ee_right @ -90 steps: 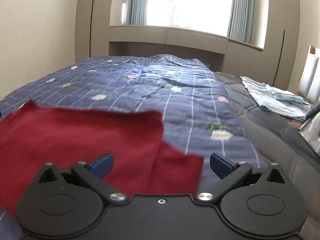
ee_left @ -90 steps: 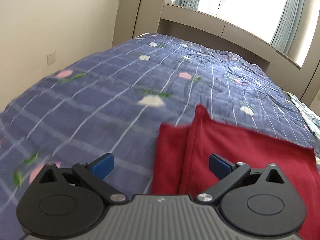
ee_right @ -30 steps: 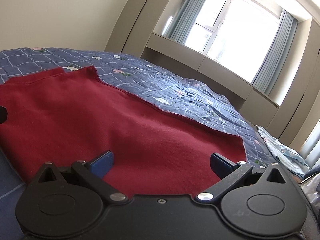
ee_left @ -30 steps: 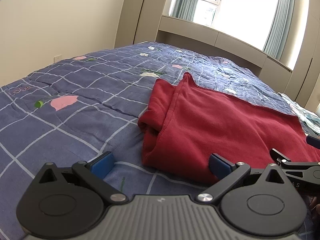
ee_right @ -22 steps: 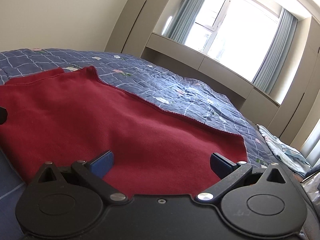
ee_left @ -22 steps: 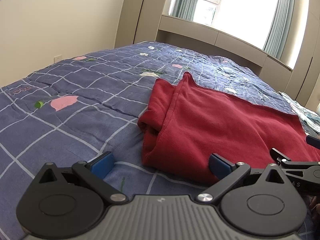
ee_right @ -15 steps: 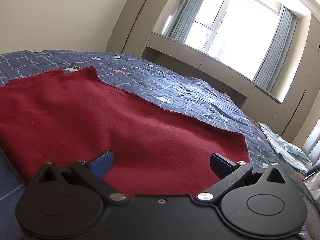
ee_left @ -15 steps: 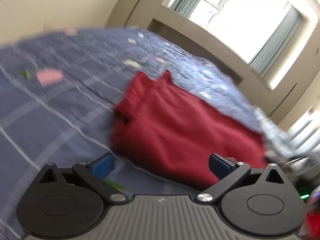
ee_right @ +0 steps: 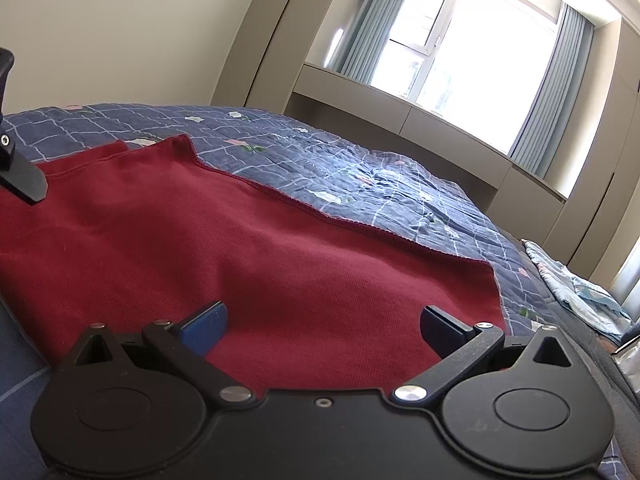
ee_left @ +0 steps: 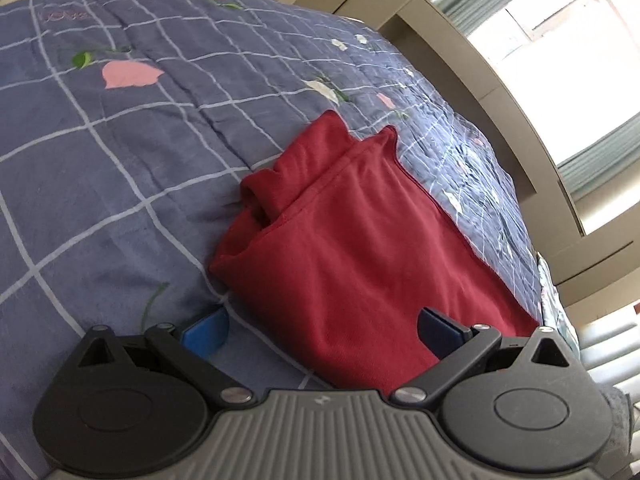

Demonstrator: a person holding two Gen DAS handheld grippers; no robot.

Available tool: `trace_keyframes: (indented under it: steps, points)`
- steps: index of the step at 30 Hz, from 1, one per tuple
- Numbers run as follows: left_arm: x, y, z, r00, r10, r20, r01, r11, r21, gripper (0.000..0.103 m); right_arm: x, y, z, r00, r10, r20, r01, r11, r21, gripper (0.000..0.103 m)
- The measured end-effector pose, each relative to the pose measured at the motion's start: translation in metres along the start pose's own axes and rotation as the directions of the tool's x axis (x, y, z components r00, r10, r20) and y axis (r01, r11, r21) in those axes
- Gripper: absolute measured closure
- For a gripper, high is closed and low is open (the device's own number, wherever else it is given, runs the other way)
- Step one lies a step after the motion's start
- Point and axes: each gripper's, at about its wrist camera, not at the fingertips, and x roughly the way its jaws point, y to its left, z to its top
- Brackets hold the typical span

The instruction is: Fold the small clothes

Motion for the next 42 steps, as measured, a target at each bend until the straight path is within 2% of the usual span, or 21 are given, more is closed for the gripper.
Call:
trace_keyframes:
  steps: [9,18,25,28,33,35,38,40,42]
  points:
    - [0.001,-0.003,-0.001,1.000,0.021,-0.016,-0.021,1.000,0.022,0.000,0.000,0.000,0.000,1.000,0.001,0.001,-0.001,1.000,0.000,0.001]
    - [0.012,-0.018,0.007,0.992,0.124,0.011,-0.124,0.991,0.051,0.000,-0.001,0.002,0.000,1.000,-0.006,0.005,0.006,1.000,-0.008,0.001]
    - [0.014,-0.020,0.013,0.990,0.140,0.029,-0.141,0.990,0.014,0.002,-0.001,0.001,-0.001,1.000,-0.003,0.006,0.003,1.000,-0.005,0.001]
    - [0.012,-0.021,0.013,0.987,0.153,0.045,-0.155,0.988,0.023,0.012,0.000,0.000,-0.001,1.000,0.002,0.003,-0.002,1.000,0.001,0.001]
    - [0.005,-0.008,0.013,0.986,0.142,0.091,-0.138,0.989,-0.043,0.048,0.003,-0.006,0.000,1.000,0.029,-0.010,-0.029,0.999,0.035,0.001]
    - [0.004,0.005,0.012,0.988,0.114,0.103,-0.103,0.989,-0.107,0.050,0.005,-0.010,0.000,0.999,0.045,-0.019,-0.044,0.998,0.053,0.001]
    - [0.005,0.018,0.012,0.991,0.061,0.120,-0.040,0.984,-0.173,0.044,0.007,-0.014,0.000,0.997,0.070,-0.031,-0.067,0.994,0.084,0.001]
    - [0.006,0.017,0.012,0.990,0.050,0.130,-0.027,0.985,-0.170,0.040,0.010,-0.018,0.000,0.995,0.092,-0.041,-0.087,0.990,0.112,0.001]
    - [0.007,0.012,0.011,0.989,0.069,0.134,-0.049,0.987,-0.152,0.043,0.011,-0.022,0.000,0.993,0.110,-0.047,-0.103,0.985,0.137,0.001]
